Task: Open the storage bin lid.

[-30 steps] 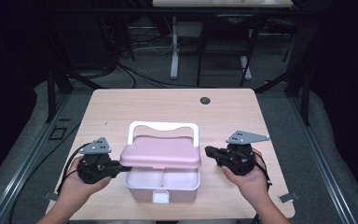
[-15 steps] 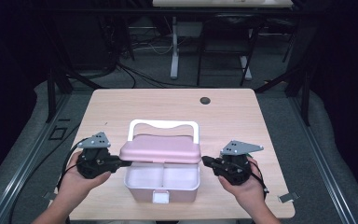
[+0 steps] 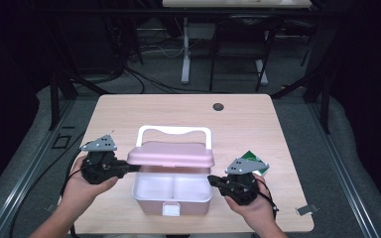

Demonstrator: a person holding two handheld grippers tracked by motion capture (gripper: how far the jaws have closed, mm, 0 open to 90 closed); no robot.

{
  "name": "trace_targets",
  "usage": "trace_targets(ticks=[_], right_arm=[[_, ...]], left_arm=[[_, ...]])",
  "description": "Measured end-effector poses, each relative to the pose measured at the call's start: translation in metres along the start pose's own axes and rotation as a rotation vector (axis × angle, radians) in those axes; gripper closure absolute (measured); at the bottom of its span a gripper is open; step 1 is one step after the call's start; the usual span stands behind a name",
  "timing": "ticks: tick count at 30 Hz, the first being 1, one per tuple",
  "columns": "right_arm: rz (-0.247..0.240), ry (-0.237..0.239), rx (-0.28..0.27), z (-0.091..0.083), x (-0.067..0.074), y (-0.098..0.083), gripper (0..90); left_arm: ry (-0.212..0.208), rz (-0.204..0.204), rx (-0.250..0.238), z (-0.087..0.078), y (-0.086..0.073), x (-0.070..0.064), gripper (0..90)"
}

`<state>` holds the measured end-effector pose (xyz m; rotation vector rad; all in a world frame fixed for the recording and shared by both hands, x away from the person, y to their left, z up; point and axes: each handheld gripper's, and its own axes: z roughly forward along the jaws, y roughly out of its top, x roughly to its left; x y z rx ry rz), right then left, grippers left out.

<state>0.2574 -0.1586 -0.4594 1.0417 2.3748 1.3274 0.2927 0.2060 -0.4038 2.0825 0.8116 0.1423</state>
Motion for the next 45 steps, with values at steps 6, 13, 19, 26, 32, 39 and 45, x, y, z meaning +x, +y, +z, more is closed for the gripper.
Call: trace_targets(ticks=[6, 13, 19, 26, 32, 39, 45], right_arm=[[-0.005, 0.018, 0.002, 0.005, 0.005, -0.003, 90.0], [-0.013, 0.037, 0.021, 0.014, 0.011, -0.007, 90.0], [-0.030, 0.042, 0.044, 0.020, 0.016, -0.009, 90.0], [-0.037, 0.052, 0.045, 0.025, 0.020, -0.012, 90.0], [-0.040, 0.056, 0.050, 0.028, 0.023, -0.013, 90.0], [-0.036, 0.067, 0.052, 0.030, 0.024, -0.014, 90.0], [-0.040, 0.061, 0.053, 0.030, 0.025, -0.014, 90.0]], left_arm=[[0.006, -0.002, -0.005, 0.000, 0.004, 0.001, 90.0], [0.006, -0.005, -0.005, -0.001, 0.009, 0.004, 90.0], [0.013, -0.009, -0.010, -0.001, 0.013, 0.005, 90.0], [0.018, -0.022, -0.016, -0.002, 0.017, 0.007, 90.0], [0.044, -0.030, -0.020, -0.001, 0.021, 0.007, 90.0], [0.076, -0.033, -0.027, -0.001, 0.026, 0.007, 90.0], [0.090, -0.038, -0.027, -0.001, 0.033, 0.010, 90.0]])
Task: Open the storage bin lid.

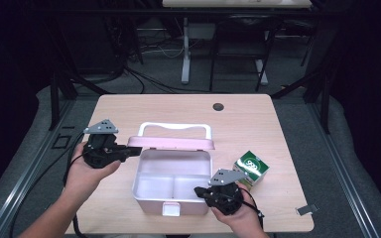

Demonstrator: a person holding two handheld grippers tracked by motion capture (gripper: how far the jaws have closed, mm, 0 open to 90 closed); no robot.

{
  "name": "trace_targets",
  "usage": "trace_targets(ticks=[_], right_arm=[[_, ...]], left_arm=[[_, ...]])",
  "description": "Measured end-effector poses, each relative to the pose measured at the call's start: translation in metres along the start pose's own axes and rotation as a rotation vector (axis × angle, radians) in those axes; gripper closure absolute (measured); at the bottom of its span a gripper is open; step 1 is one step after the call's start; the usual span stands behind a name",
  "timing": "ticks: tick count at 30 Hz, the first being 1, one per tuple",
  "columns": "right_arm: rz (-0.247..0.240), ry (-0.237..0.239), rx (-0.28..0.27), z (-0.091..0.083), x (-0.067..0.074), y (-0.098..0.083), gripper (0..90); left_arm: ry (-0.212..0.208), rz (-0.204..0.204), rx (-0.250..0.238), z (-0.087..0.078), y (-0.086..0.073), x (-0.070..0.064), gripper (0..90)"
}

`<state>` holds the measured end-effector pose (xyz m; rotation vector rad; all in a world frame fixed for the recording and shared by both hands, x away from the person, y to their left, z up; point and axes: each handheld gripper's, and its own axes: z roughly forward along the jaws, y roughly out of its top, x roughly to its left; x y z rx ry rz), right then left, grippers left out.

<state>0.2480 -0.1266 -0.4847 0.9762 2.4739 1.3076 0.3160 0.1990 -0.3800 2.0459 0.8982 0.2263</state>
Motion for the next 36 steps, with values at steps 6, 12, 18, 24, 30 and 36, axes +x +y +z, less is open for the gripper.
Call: trace_targets(ticks=[6, 12, 18, 24, 30, 36], right_arm=[[-0.006, -0.014, 0.000, 0.000, 0.001, 0.000, 90.0], [0.003, -0.013, -0.003, 0.000, 0.001, -0.001, 90.0], [0.009, -0.018, -0.014, 0.000, 0.001, -0.002, 90.0], [0.011, -0.016, -0.021, 0.000, 0.001, -0.002, 90.0], [0.006, -0.026, -0.029, 0.000, 0.002, -0.003, 90.0], [0.017, -0.017, -0.036, 0.000, 0.001, -0.004, 90.0]], left_arm=[[0.028, -0.009, -0.009, 0.002, 0.008, 0.002, 90.0], [0.045, -0.014, -0.011, 0.004, 0.014, 0.005, 90.0], [0.069, -0.032, -0.020, 0.006, 0.022, 0.012, 90.0], [0.088, -0.044, -0.024, 0.009, 0.028, 0.018, 90.0], [0.125, -0.042, -0.029, 0.013, 0.036, 0.022, 89.9], [0.154, -0.060, -0.034, 0.019, 0.040, 0.030, 89.6]])
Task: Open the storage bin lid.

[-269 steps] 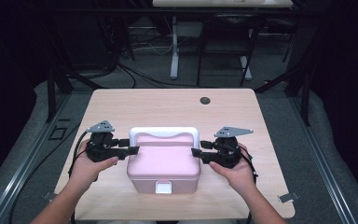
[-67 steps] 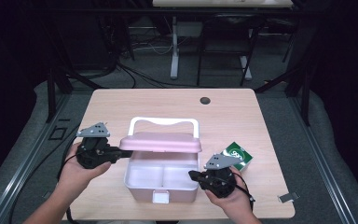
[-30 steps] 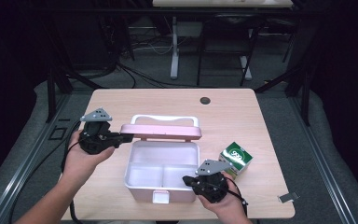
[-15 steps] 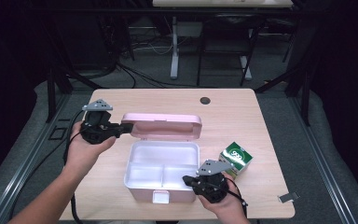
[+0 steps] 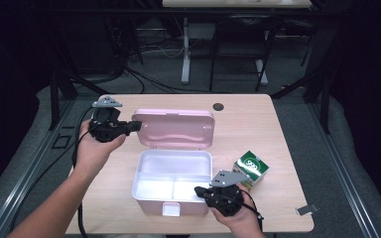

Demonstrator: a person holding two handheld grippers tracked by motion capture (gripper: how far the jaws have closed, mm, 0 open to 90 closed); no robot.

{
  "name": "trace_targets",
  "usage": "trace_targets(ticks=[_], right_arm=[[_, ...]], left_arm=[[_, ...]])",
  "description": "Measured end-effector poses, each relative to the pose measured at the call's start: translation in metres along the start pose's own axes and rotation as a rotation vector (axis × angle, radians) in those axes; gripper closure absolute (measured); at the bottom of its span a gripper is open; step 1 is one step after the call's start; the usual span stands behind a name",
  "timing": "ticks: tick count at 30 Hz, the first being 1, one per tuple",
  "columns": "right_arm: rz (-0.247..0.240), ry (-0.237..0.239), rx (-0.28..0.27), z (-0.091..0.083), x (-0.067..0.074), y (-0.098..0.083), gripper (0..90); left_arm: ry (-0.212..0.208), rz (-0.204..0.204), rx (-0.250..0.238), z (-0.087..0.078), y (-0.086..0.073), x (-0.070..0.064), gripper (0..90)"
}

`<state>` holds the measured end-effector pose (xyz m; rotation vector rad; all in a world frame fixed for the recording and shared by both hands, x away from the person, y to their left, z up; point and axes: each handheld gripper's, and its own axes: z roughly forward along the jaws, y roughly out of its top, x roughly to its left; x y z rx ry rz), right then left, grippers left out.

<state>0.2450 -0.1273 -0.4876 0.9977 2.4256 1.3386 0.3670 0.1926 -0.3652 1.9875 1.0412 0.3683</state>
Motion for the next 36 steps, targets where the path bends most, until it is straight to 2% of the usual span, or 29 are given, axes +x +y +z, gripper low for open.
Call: trace_targets(ticks=[7, 14, 19, 29, 36], right_arm=[[0.001, 0.001, -0.004, 0.000, 0.000, 0.000, 90.0], [0.001, 0.001, -0.006, 0.000, 0.000, -0.001, 90.0], [0.000, 0.002, -0.006, 0.000, 0.000, -0.001, 90.0], [-0.003, -0.004, -0.006, 0.000, 0.000, -0.001, 90.0], [-0.006, 0.001, -0.011, 0.000, 0.000, -0.001, 90.0]], left_arm=[[0.039, -0.016, 0.013, 0.008, 0.001, 0.010, 88.0], [0.063, -0.033, 0.025, 0.009, -0.001, 0.017, 87.1], [0.135, -0.058, 0.039, 0.007, -0.004, 0.024, 84.9], [0.179, -0.092, 0.064, 0.004, -0.013, 0.041, 82.4], [0.187, -0.102, 0.076, -0.001, -0.021, 0.049, 80.6]])
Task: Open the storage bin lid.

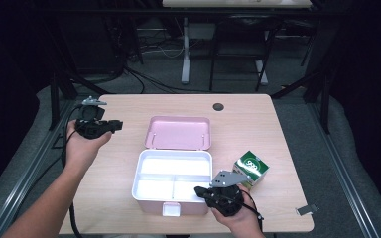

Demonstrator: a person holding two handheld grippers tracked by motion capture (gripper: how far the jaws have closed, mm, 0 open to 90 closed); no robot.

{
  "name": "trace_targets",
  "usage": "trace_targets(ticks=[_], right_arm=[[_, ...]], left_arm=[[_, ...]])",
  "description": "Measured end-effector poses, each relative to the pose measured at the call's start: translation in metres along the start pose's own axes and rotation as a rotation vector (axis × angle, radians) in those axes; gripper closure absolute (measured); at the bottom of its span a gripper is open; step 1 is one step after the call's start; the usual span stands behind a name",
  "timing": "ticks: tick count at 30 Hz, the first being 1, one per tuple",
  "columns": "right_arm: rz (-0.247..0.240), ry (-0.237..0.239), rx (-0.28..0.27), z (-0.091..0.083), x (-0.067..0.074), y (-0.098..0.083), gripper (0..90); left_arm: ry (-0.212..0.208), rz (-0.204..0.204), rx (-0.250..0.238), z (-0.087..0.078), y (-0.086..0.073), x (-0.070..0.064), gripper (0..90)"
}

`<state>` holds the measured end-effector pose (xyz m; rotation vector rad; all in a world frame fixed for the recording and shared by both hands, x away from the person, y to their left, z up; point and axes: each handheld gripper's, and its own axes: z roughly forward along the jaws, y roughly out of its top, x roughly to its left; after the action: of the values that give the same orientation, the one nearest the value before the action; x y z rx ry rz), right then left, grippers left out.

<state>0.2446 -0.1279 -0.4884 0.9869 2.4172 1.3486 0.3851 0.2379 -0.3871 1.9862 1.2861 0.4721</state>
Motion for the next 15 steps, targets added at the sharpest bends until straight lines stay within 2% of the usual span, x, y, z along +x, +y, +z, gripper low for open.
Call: trace_targets(ticks=[6, 15], right_arm=[[0.003, 0.000, 0.001, 0.000, 0.000, 0.000, 90.0], [0.004, -0.001, 0.002, 0.000, 0.000, 0.000, 90.0]], left_arm=[[-0.008, 0.022, 0.037, -0.003, -0.010, 0.005, 78.9], [-0.038, 0.071, 0.162, -0.004, -0.018, 0.004, 76.3]])
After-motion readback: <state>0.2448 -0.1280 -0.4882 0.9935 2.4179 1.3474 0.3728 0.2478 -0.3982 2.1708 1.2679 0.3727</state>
